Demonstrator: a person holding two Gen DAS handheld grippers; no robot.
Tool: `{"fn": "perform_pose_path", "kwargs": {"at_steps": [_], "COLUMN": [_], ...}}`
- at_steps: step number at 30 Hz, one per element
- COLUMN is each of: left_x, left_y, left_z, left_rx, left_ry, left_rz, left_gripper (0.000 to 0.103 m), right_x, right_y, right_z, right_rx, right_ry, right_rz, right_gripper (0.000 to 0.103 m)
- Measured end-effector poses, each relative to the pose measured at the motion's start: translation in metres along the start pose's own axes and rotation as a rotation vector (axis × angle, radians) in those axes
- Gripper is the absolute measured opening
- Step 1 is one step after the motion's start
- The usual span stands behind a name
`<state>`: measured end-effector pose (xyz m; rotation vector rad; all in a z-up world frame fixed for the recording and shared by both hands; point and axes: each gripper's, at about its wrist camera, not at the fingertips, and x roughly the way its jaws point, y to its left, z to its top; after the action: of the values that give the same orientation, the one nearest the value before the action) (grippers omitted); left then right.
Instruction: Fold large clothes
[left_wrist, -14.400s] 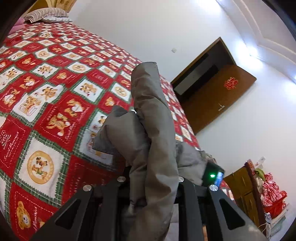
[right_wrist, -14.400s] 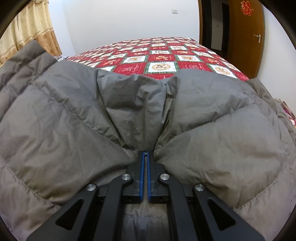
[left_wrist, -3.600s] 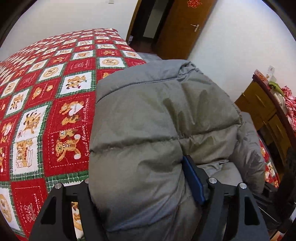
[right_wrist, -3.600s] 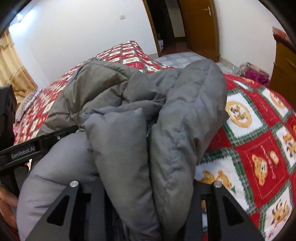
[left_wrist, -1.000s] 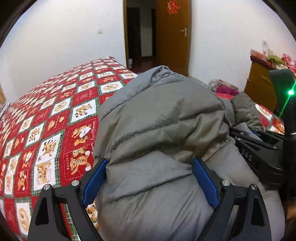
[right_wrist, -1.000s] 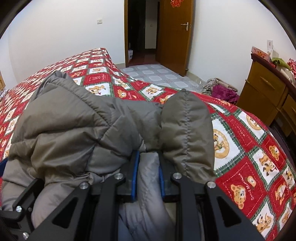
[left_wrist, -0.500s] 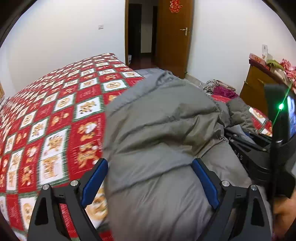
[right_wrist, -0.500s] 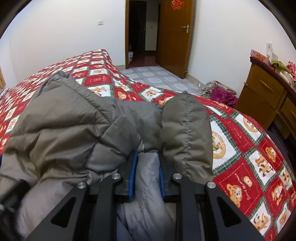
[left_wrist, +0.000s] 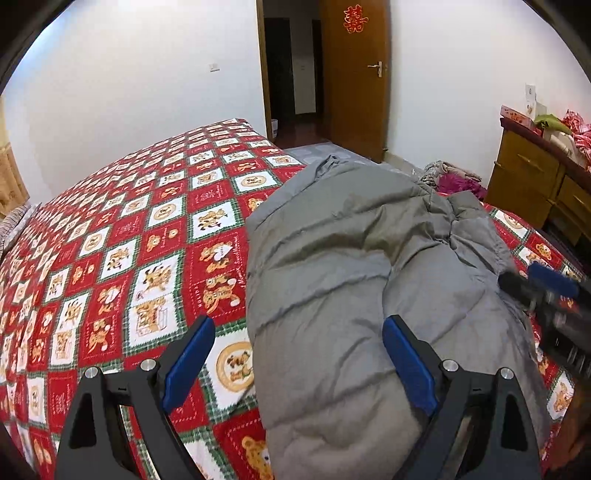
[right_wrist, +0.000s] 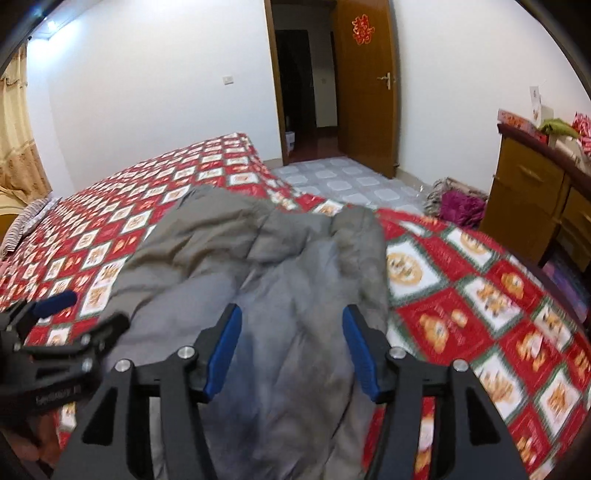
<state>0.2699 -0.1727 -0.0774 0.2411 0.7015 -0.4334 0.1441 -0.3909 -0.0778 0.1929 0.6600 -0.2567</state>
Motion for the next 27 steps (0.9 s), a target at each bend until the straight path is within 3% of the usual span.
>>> {"fn": "perform_pose_path", "kwargs": {"at_steps": [7, 12, 18, 22, 27], "left_x": [-0.029, -0.053, -0.085, -0.106, -0.142], "left_y": [0.0, -0.002, -0.003, 0.0, 0.003], "left_z": [-0.016, -0.031, -0.056, -0.074, -0.088], "left_rx": [0.019, 0.046, 0.048, 0.023, -0.021], "left_ry": [-0.021, -0.045, -0.06, -0.063, -0.07], "left_rz": [0.034, 0.058, 0.039, 0.037, 0.053], "left_gripper": [0.093, 0.093, 0.093, 0.093, 0.093], "right_x": [-0.006, -0.047, -0.087, -0.109, -0.141], "right_y": [-0.001, -0.004, 0.002, 0.014, 0.024], "right_z": [-0.027, -0.037, -0.053, -0.064, -0.072], "right_rx": [0.033, 0.1, 0.111, 0.074, 0.035], "right_ry": [0.019, -0.032, -0.06, -0.072, -0.112], "right_rz": [-0.015, -0.018, -0.022, -0.021, -0.002], "right_gripper": [0.059, 0.059, 0.064, 0.079, 0.08]}}
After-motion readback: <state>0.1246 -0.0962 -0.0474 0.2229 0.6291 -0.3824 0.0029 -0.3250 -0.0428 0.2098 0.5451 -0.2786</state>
